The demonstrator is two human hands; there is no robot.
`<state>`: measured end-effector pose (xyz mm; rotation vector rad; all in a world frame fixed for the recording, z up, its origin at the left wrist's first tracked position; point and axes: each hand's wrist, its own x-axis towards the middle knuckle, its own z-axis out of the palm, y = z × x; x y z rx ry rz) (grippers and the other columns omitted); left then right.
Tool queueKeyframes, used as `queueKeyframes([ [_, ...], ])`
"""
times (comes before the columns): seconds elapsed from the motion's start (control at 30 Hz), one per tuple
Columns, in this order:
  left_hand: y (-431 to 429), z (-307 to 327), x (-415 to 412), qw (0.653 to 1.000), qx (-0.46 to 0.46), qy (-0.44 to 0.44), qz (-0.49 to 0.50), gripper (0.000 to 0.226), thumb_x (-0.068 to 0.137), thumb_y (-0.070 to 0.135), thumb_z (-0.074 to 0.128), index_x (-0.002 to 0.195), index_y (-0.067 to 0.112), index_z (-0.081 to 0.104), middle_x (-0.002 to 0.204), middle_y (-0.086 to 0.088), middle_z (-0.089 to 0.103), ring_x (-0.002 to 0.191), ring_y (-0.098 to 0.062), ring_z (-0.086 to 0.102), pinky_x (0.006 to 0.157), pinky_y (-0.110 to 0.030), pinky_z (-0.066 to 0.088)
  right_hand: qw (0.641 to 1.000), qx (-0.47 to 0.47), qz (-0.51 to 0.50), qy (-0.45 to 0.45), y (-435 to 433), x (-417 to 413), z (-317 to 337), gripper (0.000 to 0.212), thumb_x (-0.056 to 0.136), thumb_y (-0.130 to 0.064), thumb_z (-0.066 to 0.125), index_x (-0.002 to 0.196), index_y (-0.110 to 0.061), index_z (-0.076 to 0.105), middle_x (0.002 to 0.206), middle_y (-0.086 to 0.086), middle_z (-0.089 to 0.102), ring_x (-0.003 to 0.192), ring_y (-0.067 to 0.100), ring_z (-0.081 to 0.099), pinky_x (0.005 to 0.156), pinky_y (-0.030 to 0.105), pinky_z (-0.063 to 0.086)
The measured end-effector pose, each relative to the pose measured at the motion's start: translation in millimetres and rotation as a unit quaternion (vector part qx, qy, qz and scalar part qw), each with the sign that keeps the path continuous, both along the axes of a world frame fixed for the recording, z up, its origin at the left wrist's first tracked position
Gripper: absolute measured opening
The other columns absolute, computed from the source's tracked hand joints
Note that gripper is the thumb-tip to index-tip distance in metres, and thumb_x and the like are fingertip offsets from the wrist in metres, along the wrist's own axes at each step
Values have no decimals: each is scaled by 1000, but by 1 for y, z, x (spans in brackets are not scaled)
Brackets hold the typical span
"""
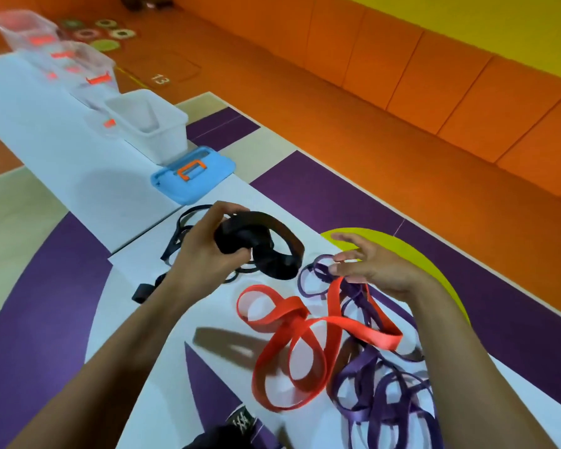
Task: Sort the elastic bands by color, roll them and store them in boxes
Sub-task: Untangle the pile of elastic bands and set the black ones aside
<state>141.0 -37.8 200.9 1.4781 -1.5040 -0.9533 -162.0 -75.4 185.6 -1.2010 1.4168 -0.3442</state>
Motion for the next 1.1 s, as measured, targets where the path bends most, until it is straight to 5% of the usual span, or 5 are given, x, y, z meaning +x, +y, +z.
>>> queueKeyframes([
  [0.17, -23, -5, 38, 983, -10, -184, -7, 57, 71, 3, 72, 116, 36, 62, 106, 13, 65, 98, -11, 59, 85, -26, 47, 997, -69, -30, -8, -20, 51, -16, 47, 90, -31, 77, 133, -32, 58, 114, 6, 71, 105, 19, 70, 90, 35, 57],
  [0.33, -45, -20, 59, 983, -4, -184, -5, 54, 78, 15, 76, 125, 35, 59, 98, 13, 57, 101, -17, 55, 84, -28, 45, 985, -170, 21, -21, -26, 120, -53, 59, 91, -19, 77, 141, -34, 50, 127, -1, 53, 113, 13, 58, 77, 8, 45],
  [0.47, -67, -27, 59, 980, 8, -198, -14, 46, 79, 22, 77, 120, 33, 60, 104, 7, 56, 99, -12, 56, 89, -32, 50, 984, -158, 75, -37, -36, 163, -81, 77, 90, -21, 73, 154, -39, 34, 147, -4, 44, 135, 11, 46, 98, 21, 42],
  [0.73, -112, -34, 84, 962, 24, -269, 39, 43, 81, 30, 75, 122, 31, 62, 118, 3, 52, 101, -16, 52, 83, -29, 44, 989, -146, -4, -9, -62, 171, -109, 54, 93, -22, 69, 140, -39, 50, 130, -5, 55, 121, 10, 58, 105, 34, 48],
  [1.1, -184, -42, 56, 969, -83, -225, 64, 48, 83, 21, 74, 127, 28, 59, 124, -12, 52, 108, -30, 59, 87, -33, 49, 989, -109, -93, 24, -62, 110, -124, 41, 99, -19, 65, 136, -31, 55, 118, 0, 57, 111, 18, 62, 68, 17, 48],
])
